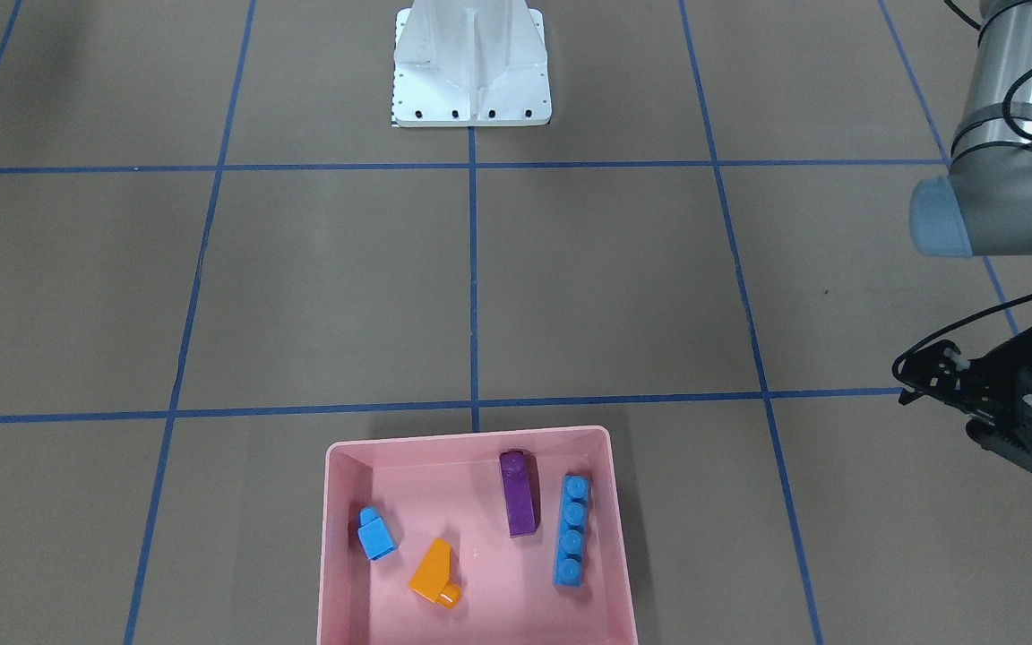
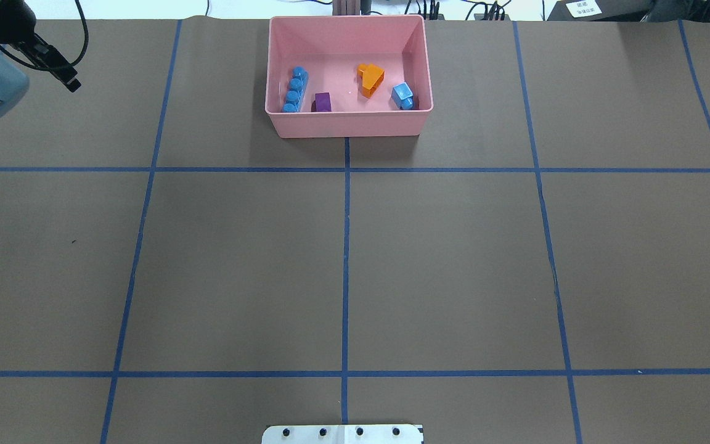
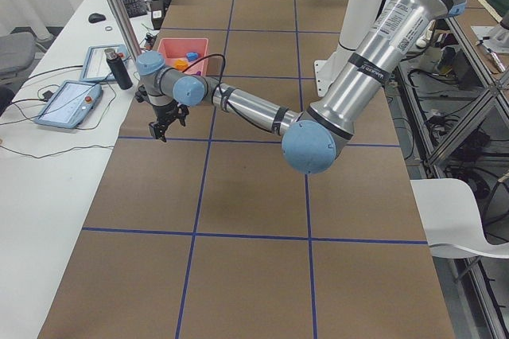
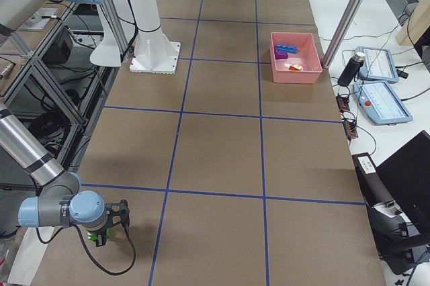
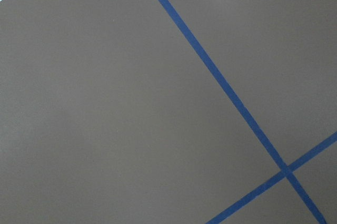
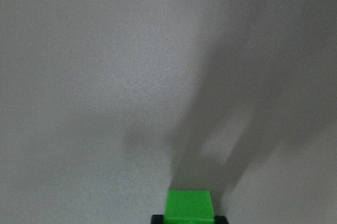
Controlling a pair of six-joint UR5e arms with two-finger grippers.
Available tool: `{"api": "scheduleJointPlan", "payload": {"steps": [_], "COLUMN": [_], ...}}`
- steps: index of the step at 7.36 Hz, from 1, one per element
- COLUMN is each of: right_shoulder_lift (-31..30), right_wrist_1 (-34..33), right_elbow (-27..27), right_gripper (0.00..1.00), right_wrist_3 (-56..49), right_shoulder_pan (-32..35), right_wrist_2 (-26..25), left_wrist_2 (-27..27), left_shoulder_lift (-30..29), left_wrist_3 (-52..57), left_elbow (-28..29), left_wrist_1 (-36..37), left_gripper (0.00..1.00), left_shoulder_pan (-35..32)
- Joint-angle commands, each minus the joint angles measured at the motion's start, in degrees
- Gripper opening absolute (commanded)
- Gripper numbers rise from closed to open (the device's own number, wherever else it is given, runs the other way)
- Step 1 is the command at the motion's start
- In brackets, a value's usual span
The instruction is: Put all blocks into box
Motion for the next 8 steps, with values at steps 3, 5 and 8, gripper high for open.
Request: {"api": "scheduleJointPlan", "payload": {"steps": [3, 5, 8], "right_shoulder_lift": [1.45, 3.98, 21.34], "right_wrist_1": [1.96, 1.35, -20.17], "right_elbow": [4.64, 6.85, 12.89], "right_gripper": [0.00, 0.00, 0.00], "right_wrist_3": [-0.41, -0.33, -0.33], "right_shoulder_pan": [0.52, 4.98, 13.70], "right_wrist_2": [-6.89, -6.47, -6.11], "left_wrist_2": [-0.01, -0.09, 0.17], "left_shoulder_lift": [-0.59, -0.94, -1.03], "left_wrist_3": [-0.01, -1.93, -3.53], "left_elbow": [0.08, 0.08, -0.01], "left_wrist_1": [0.50, 0.59, 0.50], "left_gripper": [1.00, 1.00, 1.00], "left_shoulder_pan": [0.11, 0.11, -0.33]}}
